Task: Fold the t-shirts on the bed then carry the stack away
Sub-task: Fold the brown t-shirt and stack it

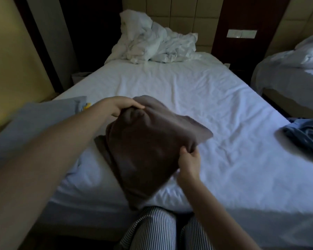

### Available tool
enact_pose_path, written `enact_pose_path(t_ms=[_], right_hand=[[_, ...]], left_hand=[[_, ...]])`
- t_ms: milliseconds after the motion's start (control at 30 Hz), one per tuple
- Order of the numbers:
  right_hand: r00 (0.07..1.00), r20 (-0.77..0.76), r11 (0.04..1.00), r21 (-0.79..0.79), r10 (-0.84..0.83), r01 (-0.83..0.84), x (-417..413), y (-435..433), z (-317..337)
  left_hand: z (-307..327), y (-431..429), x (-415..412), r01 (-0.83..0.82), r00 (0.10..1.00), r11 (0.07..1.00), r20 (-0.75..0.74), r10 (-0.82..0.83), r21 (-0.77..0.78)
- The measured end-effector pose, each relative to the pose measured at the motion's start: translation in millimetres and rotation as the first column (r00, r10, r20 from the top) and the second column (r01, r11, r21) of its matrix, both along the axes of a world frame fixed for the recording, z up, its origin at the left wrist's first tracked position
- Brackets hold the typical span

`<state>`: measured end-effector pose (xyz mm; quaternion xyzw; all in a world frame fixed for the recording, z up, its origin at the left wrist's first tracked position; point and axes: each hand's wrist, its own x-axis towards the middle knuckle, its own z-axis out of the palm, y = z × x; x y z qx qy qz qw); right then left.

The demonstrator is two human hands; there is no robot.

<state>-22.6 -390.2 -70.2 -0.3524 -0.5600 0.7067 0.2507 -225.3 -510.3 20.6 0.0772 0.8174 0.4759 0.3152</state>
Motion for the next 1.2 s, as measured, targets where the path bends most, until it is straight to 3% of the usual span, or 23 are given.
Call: enact_pose_path(t_ms=[167, 333, 433, 633, 733, 833, 900, 967, 1033, 1200], right_hand=[[0.981, -0.156, 0.993, 0.032, 0.114, -0.11, -7.8, 67.7, 45.7], [0.958, 0.057, 0.96, -0.036, 0.28, -0.278, -33.7, 100.9, 76.0], [0.952, 0.096, 0.956, -0.079, 0.289, -0.282, -50.1, 108.9, 90.0], [0.958, -0.052, 0.959, 0.004, 0.283, -0.283, -66.8, 124.7, 148.6], [0.945, -0.132, 0.952, 0.099, 0.3, -0.289, -56.2, 128.2, 156.9], [0.944, -0.043, 0.934, 0.166, 0.327, -0.316, -29.7, 119.3, 124.0], [0.948, 0.079, 0.925, 0.204, 0.31, -0.32, -10.9, 110.9, 83.4], [0.929, 0.213, 0.91, 0.224, 0.304, -0.349, 9.6, 103.9, 39.3], [0.894, 0.352, 0.89, 0.258, 0.277, -0.377, 29.9, 97.8, 0.7], [0.905, 0.391, 0.862, 0.386, 0.169, -0.328, 49.5, 88.3, -16.5]], left_hand=[[31.5, -36.9, 27.6, -0.135, 0.984, 0.948, 0.15, 0.095, 0.288], [15.6, -34.9, 46.6, -0.22, 0.968, 0.92, 0.192, 0.164, 0.324], [25.1, -20.1, 42.6, -0.277, 0.957, 0.886, 0.19, 0.219, 0.372], [82.6, 6.3, 22.1, -0.188, 0.962, 0.82, -0.068, 0.265, 0.541], [79.8, 3.8, 32.2, -0.121, 0.936, 0.763, -0.182, 0.3, 0.635], [36.8, -13.1, 53.3, -0.11, 0.944, 0.785, -0.183, 0.275, 0.61], [-10.0, -27.0, 74.0, -0.222, 0.942, 0.8, -0.088, 0.323, 0.558], [-59.6, -42.2, 105.9, -0.325, 0.911, 0.863, -0.117, 0.396, 0.386], [-103.1, -57.2, 138.7, -0.335, 0.891, 0.917, -0.243, 0.382, 0.216], [-122.2, -71.2, 157.1, -0.405, 0.862, 0.889, -0.235, 0.449, 0.213]])
